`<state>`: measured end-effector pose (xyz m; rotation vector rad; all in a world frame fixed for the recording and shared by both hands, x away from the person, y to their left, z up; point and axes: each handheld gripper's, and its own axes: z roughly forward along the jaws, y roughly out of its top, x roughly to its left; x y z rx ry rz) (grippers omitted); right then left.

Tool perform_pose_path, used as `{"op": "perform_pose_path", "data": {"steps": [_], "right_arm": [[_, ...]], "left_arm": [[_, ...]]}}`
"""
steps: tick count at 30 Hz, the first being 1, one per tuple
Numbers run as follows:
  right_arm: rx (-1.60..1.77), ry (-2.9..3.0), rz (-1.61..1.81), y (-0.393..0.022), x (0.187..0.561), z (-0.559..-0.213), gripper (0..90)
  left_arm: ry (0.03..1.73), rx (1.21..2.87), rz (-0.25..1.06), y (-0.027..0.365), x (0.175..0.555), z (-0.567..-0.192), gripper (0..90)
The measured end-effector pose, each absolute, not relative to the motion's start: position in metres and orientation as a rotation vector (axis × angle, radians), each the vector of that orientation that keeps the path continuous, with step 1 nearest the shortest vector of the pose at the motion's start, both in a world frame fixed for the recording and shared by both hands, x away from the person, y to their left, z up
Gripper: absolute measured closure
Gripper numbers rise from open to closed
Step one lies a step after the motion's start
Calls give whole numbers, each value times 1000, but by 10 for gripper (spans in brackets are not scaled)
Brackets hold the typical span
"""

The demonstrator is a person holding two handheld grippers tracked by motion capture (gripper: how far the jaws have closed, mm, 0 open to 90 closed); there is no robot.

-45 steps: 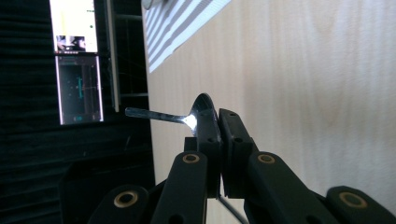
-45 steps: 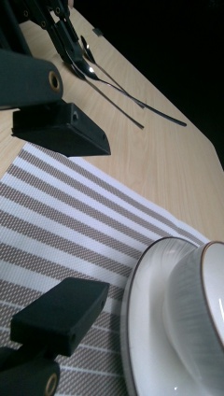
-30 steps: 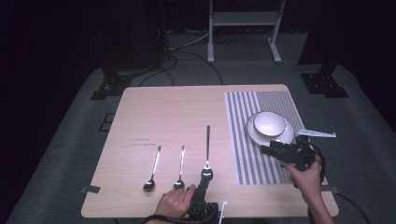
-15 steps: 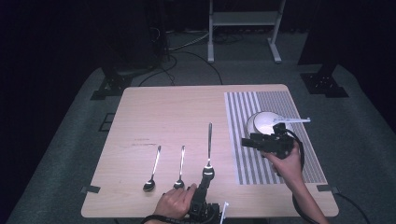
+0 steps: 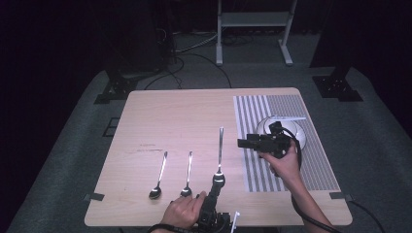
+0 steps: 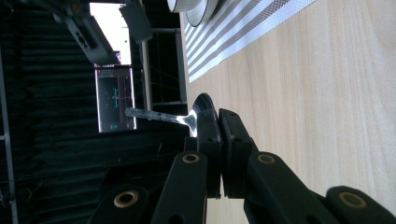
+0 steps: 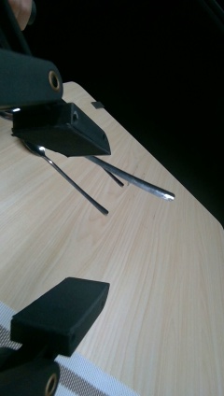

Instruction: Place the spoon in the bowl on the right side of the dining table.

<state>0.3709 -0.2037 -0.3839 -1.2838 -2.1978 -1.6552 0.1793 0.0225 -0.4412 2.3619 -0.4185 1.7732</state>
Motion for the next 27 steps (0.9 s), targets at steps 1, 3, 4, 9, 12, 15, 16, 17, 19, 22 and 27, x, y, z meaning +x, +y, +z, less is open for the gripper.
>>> {"op": "perform_pose_path", "data": {"steps": [1,3,4,9,12,15,16,17,19,22,27], "right_arm": [[-1279,-2197,-1656,-202,372,-383,272],[-1270,-2195,-1656,-198,374,-382,272],[-1264,-2195,-1656,-196,375,-382,272],[-1244,-2203,-1649,-185,379,-379,272],[-1238,-2211,-1644,-180,380,-378,272],[-1239,-2216,-1635,-175,382,-377,272],[-1239,-2218,-1633,-174,382,-377,273],[-1236,-2224,-1628,-172,383,-377,273],[-1235,-2232,-1617,-168,384,-376,273],[-1233,-2248,-1598,-163,385,-377,275],[-1231,-2277,-1568,-155,387,-378,275]], "left_arm": [[-420,2362,1774,22,179,-441,878],[-425,2359,1778,21,179,-440,878],[-423,2349,1775,21,179,-441,878],[-428,2346,1777,20,178,-440,878],[-425,2345,1779,20,177,-440,878],[-422,2344,1779,21,177,-440,878],[-423,2346,1781,21,176,-440,878],[-423,2346,1781,21,176,-440,878],[-420,2347,1783,21,176,-440,878],[-419,2347,1786,22,176,-439,878],[-423,2353,1782,22,176,-440,878]]}}
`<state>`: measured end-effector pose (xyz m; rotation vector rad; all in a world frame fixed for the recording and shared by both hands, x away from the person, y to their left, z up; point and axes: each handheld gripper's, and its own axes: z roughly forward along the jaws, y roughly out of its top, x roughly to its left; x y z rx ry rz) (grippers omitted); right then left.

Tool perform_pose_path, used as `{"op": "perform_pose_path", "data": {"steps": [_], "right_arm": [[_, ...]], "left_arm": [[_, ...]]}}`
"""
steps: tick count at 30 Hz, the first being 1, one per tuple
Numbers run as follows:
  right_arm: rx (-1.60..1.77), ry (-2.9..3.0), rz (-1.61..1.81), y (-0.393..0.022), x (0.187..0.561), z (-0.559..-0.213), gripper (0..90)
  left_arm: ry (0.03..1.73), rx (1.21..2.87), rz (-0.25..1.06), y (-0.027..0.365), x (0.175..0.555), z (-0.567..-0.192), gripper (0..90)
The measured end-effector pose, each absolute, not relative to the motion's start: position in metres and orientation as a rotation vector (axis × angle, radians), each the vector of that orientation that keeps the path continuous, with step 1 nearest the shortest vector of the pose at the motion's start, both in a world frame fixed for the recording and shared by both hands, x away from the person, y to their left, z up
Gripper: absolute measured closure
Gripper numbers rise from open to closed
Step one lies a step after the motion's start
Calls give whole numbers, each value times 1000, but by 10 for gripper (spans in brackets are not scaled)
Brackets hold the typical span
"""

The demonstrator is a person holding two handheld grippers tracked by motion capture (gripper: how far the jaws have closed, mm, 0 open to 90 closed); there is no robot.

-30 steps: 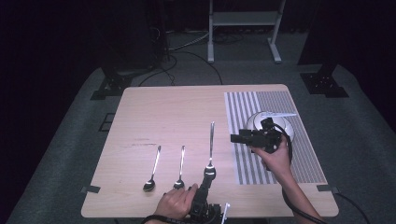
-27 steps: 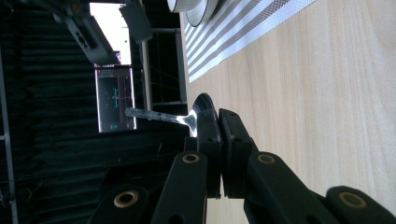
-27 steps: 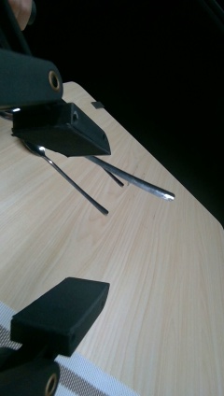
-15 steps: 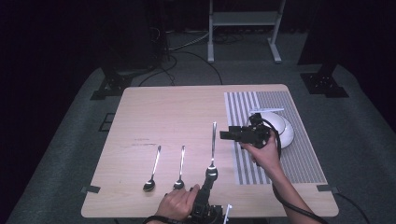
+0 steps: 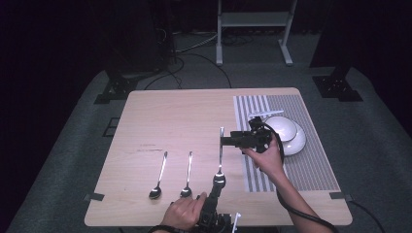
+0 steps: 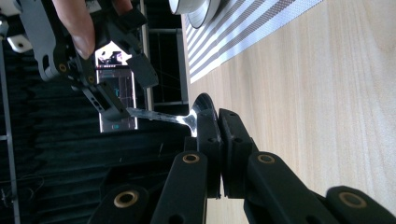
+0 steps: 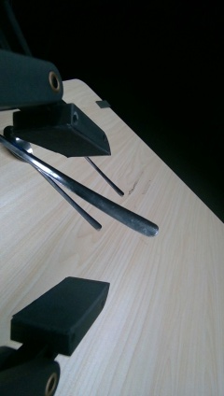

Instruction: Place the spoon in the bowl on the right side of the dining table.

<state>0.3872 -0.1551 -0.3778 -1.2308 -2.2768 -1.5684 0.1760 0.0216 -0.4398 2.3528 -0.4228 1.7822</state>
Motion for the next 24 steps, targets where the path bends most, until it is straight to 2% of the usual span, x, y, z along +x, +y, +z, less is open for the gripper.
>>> {"op": "perform_pose_path", "data": {"steps": [8,24], "right_arm": [[-1233,-2299,-1535,-145,391,-379,307],[-1266,-2335,-1490,-132,393,-377,677]], "left_arm": [[-427,2356,1784,21,175,-440,878],[-406,2353,1771,22,177,-443,878]]}}
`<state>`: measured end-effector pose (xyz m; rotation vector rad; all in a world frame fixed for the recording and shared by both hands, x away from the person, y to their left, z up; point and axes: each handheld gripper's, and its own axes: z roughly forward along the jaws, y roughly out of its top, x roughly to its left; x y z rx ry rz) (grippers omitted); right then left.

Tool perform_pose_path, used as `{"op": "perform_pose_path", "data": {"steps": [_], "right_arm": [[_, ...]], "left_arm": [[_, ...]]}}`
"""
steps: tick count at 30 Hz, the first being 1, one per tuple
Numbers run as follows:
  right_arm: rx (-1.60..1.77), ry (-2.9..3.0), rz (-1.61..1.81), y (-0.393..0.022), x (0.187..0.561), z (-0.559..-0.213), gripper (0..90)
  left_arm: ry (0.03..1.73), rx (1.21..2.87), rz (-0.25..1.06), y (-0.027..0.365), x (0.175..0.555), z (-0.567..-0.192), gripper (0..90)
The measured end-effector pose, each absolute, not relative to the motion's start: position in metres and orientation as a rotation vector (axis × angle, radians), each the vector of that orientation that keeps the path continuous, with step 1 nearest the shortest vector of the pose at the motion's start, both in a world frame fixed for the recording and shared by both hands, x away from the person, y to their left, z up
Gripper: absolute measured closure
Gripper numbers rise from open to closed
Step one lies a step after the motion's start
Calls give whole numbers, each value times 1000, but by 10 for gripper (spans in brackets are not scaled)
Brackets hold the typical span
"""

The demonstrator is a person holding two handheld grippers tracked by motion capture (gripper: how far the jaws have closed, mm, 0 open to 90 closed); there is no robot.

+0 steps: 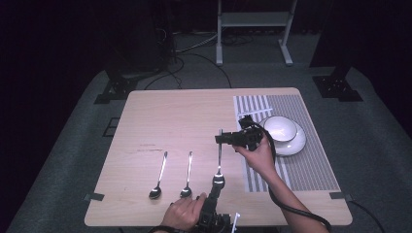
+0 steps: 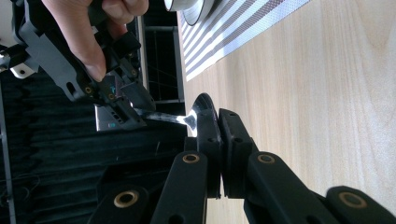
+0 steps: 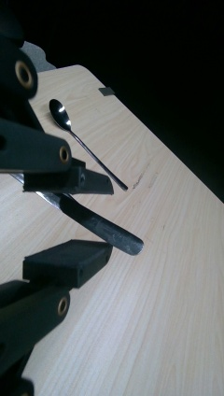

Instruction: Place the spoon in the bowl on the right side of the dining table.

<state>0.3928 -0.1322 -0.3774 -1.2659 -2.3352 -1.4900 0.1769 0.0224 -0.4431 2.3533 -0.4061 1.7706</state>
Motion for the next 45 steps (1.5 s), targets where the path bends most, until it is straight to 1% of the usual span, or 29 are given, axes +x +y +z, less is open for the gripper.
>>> {"op": "perform_pose_path", "data": {"steps": [2,10,14,19,20,21,26,30,33,37,43,45], "right_arm": [[-1269,-2327,-1487,-132,393,-378,710],[-1277,-2299,-1470,-132,394,-379,744],[-1270,-2291,-1474,-131,394,-379,769],[-1255,-2236,-1477,-130,396,-379,823],[-1255,-2236,-1477,-130,396,-379,823],[-1246,-2209,-1479,-130,397,-378,846],[-1210,-2122,-1497,-130,399,-377,895],[-1216,-2127,-1495,-132,402,-375,896],[-1243,-2152,-1493,-134,403,-374,896],[-1275,-2180,-1499,-139,405,-373,896],[-1320,-2199,-1503,-149,408,-370,895],[-1338,-2201,-1502,-152,409,-369,896]], "left_arm": [[-406,2357,1769,22,177,-444,877],[-399,2367,1741,21,178,-445,869],[-386,2371,1730,21,178,-445,832],[-368,2402,1693,21,178,-446,775],[-368,2402,1693,21,178,-446,758],[-368,2405,1690,20,178,-447,729],[-374,2426,1668,20,180,-451,664],[-350,2421,1663,23,181,-448,596],[-321,2407,1665,25,182,-446,517],[-286,2411,1663,26,184,-443,387],[-248,2419,1657,29,186,-444,259],[-232,2431,1640,30,188,-443,203]]}}
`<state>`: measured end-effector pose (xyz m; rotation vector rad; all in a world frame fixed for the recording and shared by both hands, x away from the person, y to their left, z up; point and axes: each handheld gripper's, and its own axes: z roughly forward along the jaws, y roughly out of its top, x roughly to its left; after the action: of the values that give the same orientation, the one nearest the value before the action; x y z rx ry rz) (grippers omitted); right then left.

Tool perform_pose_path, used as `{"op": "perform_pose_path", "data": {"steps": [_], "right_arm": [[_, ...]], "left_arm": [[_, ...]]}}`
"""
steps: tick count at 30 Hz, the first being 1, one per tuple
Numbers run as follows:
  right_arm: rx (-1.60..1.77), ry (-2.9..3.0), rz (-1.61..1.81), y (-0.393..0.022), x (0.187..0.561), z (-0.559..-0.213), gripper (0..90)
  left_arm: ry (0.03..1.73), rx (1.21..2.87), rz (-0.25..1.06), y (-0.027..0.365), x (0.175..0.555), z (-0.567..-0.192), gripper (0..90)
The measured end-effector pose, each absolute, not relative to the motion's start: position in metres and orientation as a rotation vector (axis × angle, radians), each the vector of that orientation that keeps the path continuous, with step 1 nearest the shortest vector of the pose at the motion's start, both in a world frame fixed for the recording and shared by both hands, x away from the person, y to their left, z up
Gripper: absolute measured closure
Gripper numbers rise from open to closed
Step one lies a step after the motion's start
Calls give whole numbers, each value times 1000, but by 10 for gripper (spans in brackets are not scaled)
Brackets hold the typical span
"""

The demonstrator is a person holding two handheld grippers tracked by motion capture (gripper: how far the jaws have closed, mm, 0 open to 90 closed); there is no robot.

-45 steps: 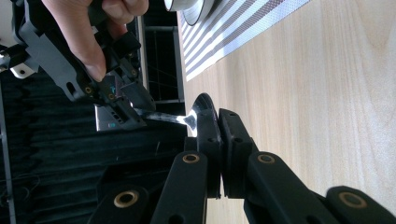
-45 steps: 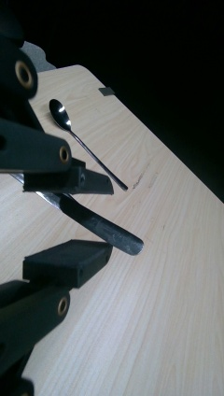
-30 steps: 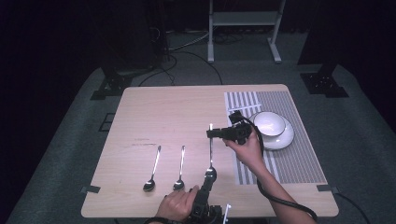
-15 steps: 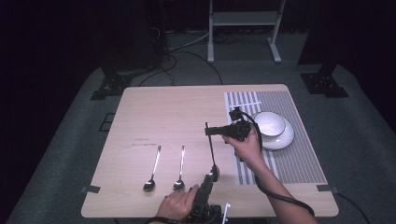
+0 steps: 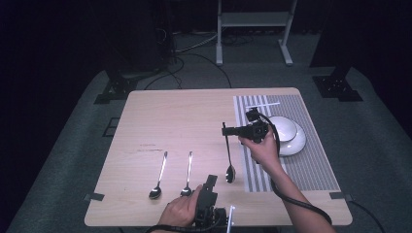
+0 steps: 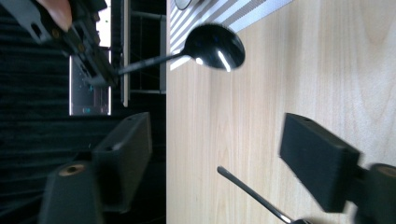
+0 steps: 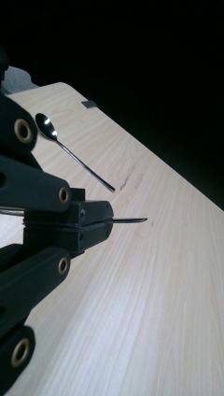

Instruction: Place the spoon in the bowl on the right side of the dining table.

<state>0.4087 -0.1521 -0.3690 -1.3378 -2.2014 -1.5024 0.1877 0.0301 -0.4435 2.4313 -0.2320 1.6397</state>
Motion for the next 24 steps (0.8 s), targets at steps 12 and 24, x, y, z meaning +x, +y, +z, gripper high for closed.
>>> {"op": "perform_pose_path", "data": {"steps": [12,24], "right_arm": [[-1439,-2213,-1526,-175,416,-361,895],[-1614,-2180,-1545,-216,433,-347,894]], "left_arm": [[-207,2481,1591,35,190,-442,166],[-205,2470,1595,37,190,-440,166]]}}
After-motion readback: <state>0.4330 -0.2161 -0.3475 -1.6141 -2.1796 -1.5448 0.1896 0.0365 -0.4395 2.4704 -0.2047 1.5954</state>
